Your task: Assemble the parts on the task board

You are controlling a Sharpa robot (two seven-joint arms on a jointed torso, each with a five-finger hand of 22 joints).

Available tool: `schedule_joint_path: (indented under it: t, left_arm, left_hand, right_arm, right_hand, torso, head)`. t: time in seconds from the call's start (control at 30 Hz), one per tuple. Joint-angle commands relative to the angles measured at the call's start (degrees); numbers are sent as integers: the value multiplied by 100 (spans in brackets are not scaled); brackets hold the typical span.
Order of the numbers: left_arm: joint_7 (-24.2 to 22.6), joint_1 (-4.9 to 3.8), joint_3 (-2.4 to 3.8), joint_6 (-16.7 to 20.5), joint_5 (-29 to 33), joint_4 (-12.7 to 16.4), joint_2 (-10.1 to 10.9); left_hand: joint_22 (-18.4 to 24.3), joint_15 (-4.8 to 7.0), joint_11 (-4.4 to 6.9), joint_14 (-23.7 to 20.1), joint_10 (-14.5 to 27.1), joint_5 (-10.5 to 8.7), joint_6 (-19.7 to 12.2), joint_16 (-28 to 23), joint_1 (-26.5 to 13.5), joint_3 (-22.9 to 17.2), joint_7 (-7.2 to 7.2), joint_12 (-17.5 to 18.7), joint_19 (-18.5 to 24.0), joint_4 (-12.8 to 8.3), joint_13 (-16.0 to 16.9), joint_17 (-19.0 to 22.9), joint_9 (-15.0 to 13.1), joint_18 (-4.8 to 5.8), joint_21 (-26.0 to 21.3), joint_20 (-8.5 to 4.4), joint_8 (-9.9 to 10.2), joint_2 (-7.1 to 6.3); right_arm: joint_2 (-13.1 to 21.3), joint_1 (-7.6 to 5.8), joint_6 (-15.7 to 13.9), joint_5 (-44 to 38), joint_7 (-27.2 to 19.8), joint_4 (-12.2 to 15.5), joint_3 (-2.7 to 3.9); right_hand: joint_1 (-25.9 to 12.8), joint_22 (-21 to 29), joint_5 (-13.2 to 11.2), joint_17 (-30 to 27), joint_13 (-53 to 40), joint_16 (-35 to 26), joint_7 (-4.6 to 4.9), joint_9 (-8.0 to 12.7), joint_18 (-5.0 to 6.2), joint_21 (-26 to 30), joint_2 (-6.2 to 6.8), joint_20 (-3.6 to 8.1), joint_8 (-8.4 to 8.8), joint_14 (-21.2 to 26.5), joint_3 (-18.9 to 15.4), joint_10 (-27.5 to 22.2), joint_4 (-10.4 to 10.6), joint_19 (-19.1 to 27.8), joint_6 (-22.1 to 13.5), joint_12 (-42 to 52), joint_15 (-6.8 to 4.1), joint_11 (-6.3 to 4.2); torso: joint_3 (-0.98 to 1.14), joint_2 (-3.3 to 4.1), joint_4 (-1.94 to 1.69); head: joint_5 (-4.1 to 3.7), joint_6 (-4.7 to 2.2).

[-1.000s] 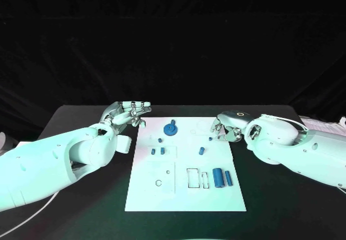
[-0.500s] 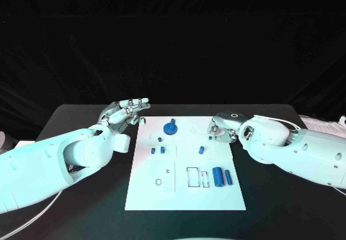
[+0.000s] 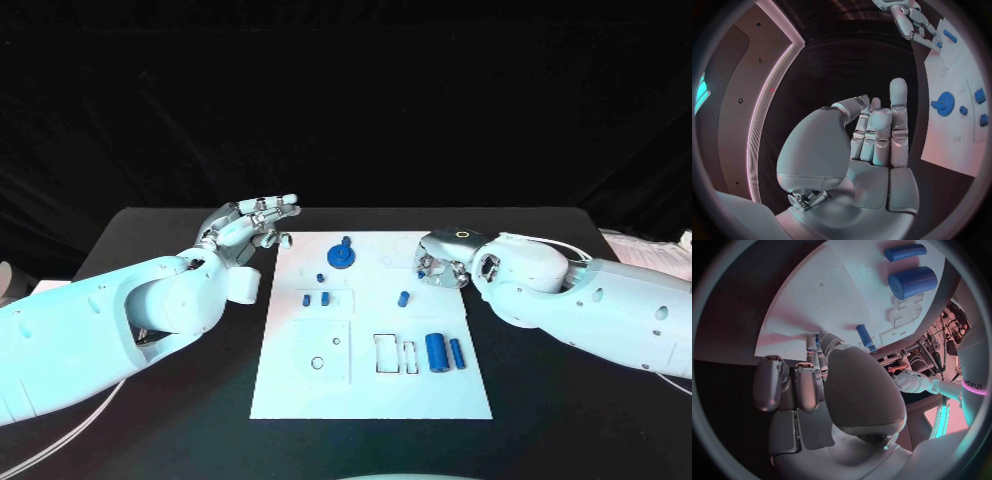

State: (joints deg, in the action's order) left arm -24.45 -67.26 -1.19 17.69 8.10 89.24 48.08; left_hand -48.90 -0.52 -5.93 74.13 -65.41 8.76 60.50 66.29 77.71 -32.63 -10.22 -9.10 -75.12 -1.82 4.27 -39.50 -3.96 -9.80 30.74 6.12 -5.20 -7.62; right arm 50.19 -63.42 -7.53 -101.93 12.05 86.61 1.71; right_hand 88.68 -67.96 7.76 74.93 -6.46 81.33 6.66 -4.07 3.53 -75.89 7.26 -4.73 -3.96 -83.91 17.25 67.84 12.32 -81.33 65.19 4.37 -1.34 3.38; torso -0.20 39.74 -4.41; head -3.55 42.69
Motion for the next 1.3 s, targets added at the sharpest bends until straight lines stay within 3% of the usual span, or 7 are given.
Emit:
schedule_joint_path:
  t: [0.03, 0.6, 1.0, 1.3]
  left_arm:
    - [-50, -1, 3, -122, 47, 22, 1]
    - [-1, -1, 2, -80, 47, 42, 24]
    - [2, -1, 2, -78, 47, 38, 33]
    - [8, -1, 1, -71, 47, 15, 27]
  left_hand:
    - [5, -6, 15, -46, -26, 2, 35, -3, -26, 39, 8, -16, 34, 3, 8, 5, -4, -60, -20, -14, -39, 22]
    - [7, -4, 16, -50, -17, 4, 31, 1, -16, 49, 8, -28, 35, -14, 7, 8, -3, -61, -22, -16, -40, 25]
    - [9, -2, 16, -57, -6, 7, 25, 1, 3, 56, 7, -43, 35, -39, 7, 23, -1, -62, -24, -19, -41, 36]
    - [9, -2, 14, -63, -1, 7, 21, -3, 6, 60, 4, -47, 36, -44, 6, 35, 0, -61, -25, -19, -39, 37]
  right_arm:
    - [-21, 25, 255, -100, -3, -21, -15]
    - [-107, 73, 535, -435, 142, 4, -35]
    - [-71, 65, 37, -450, 195, 128, -27]
    - [-33, -17, -119, -450, 207, 188, 12]
  right_hand:
    - [-11, 0, -33, 390, 27, -27, -2, -13, 115, 21, -3, 50, -19, -383, 75, 72, -14, -9, 67, -16, -43, -10]
    - [-99, -158, -127, 462, 124, 37, -81, -101, 84, -86, -92, 90, -114, -410, 350, 455, -255, -90, 400, 26, -85, -96]
    - [-165, -177, -215, 457, 182, 38, -79, -114, 80, -99, -122, 116, -78, -412, 470, 464, -341, -102, 400, -39, -108, -93]
    - [-196, -185, -277, 457, 210, 41, -69, -124, 78, -105, -129, 113, -62, -413, 550, 481, -396, -106, 406, -56, -99, -88]
  torso:
    - [-2, -3, 2]
    - [-6, -3, 3]
    - [-5, -7, -7]
    - [-4, -5, -2]
  head:
    - [0, 11]
    - [-10, 42]
    - [-35, 34]
    - [-35, 15]
